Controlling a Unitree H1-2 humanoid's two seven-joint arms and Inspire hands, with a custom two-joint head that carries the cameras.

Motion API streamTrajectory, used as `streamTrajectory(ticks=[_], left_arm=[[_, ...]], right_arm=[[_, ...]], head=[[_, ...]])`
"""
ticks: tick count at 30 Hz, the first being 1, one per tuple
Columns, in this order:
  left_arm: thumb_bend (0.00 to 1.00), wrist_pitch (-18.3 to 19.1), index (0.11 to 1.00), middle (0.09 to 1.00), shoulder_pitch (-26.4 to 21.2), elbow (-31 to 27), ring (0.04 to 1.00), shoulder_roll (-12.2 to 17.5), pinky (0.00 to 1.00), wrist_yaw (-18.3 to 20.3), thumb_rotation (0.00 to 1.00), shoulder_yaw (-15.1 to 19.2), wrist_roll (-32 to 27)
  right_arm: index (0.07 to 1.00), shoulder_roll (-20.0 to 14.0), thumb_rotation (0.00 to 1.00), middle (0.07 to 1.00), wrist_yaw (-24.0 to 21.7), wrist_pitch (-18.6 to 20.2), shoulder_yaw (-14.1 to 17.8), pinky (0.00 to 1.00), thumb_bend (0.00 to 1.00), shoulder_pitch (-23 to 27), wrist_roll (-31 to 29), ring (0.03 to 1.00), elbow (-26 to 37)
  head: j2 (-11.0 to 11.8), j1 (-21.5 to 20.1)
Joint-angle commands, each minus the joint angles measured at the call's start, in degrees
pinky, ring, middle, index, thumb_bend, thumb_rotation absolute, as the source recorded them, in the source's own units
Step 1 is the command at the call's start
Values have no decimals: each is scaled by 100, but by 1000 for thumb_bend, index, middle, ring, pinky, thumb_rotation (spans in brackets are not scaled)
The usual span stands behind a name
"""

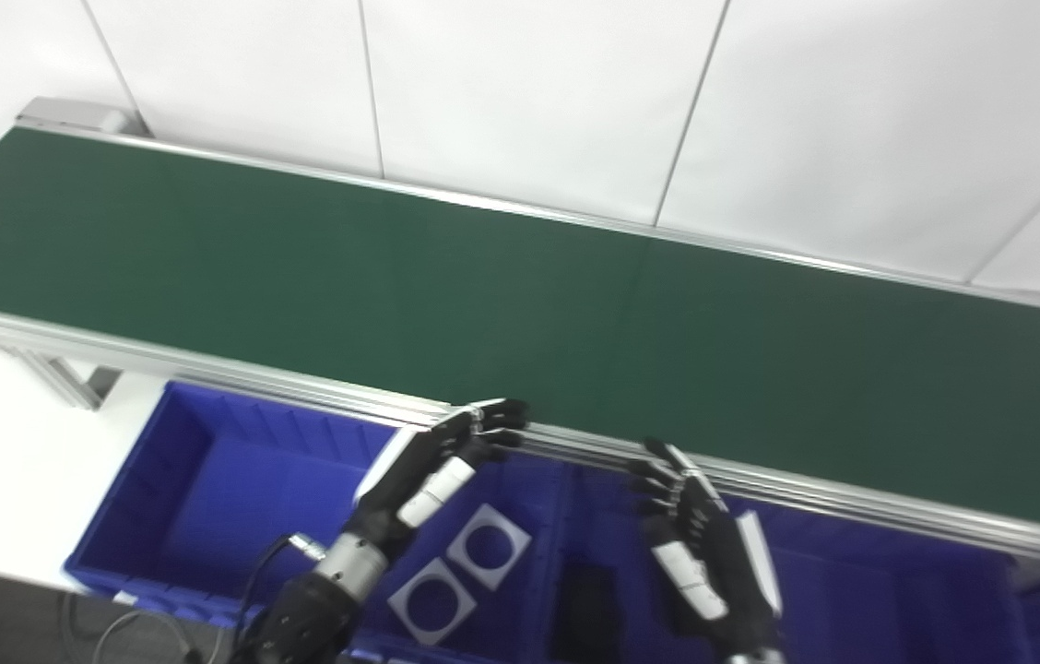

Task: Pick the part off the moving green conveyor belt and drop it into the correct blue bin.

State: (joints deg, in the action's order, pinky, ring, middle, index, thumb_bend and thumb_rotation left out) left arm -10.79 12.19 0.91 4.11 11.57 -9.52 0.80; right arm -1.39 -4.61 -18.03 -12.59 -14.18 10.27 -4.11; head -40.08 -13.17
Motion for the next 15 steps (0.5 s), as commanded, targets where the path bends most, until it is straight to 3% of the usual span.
streamTrajectory(ticks=[1,6,12,15], left_arm=[[547,-69,800,783,-59,-191,749,63,714,27,871,37,-88],[527,11,790,772,-17,-287,738,121,708,46,857,86,-126],[446,2,795,771,3,-377,741,199,701,81,824,145,-236],[461,88,803,774,-14,-446,740,229,705,101,835,179,-266]], right_arm=[[874,92,809,795,72,-234,-57,690,697,64,62,758,76],[875,136,811,801,128,-230,-130,697,697,101,143,758,20],[874,216,828,796,189,-126,-197,679,707,137,270,753,-9],[868,262,839,792,214,-170,-217,668,712,186,296,751,-94]], head=[[7,-103],[15,-282],[71,-939],[62,-1050]])
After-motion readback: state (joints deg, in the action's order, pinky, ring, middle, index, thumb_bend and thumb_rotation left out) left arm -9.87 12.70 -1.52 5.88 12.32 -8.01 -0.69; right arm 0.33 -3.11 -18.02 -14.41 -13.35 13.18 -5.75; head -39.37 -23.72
